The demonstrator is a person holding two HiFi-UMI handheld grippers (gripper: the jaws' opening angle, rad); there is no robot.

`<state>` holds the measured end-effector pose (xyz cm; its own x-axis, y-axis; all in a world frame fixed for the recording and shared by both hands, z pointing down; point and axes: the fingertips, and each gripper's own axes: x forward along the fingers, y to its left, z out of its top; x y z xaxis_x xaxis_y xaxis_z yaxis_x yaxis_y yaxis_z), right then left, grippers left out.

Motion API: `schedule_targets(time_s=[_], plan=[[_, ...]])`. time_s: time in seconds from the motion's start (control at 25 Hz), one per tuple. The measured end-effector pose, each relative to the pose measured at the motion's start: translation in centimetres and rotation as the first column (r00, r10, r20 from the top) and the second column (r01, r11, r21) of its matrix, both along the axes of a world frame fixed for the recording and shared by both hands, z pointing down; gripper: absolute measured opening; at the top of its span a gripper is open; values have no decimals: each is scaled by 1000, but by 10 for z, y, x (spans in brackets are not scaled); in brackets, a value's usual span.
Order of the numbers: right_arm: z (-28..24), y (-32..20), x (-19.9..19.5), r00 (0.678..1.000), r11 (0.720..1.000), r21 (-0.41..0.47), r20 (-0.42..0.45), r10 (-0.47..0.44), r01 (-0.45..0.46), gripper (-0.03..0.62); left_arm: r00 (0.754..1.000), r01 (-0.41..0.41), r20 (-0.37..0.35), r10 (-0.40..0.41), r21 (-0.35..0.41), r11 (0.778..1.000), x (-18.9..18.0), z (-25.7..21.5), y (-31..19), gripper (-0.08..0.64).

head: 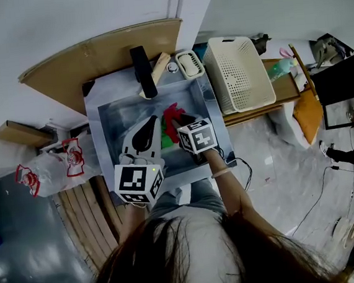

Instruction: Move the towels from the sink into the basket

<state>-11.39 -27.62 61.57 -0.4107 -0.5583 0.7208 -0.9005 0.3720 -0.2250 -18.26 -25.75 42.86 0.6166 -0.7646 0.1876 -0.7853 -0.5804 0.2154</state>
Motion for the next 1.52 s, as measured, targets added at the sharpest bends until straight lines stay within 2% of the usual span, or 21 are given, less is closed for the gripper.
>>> schedule_targets(time_s=[0.68,1.08,1.52], plan=[[-98,4,19,994,976,217,103,-39,16,110,999,13,29,-16,74,997,35,-38,11,9],[-154,18,39,985,944,328,149,-87,34,109,999,34,37,-39,115,993,59,-59,27,9],[-205,35,80,975,903,424,166,-147,64,109,997,65,35,-70,143,988,96,-76,42,9]])
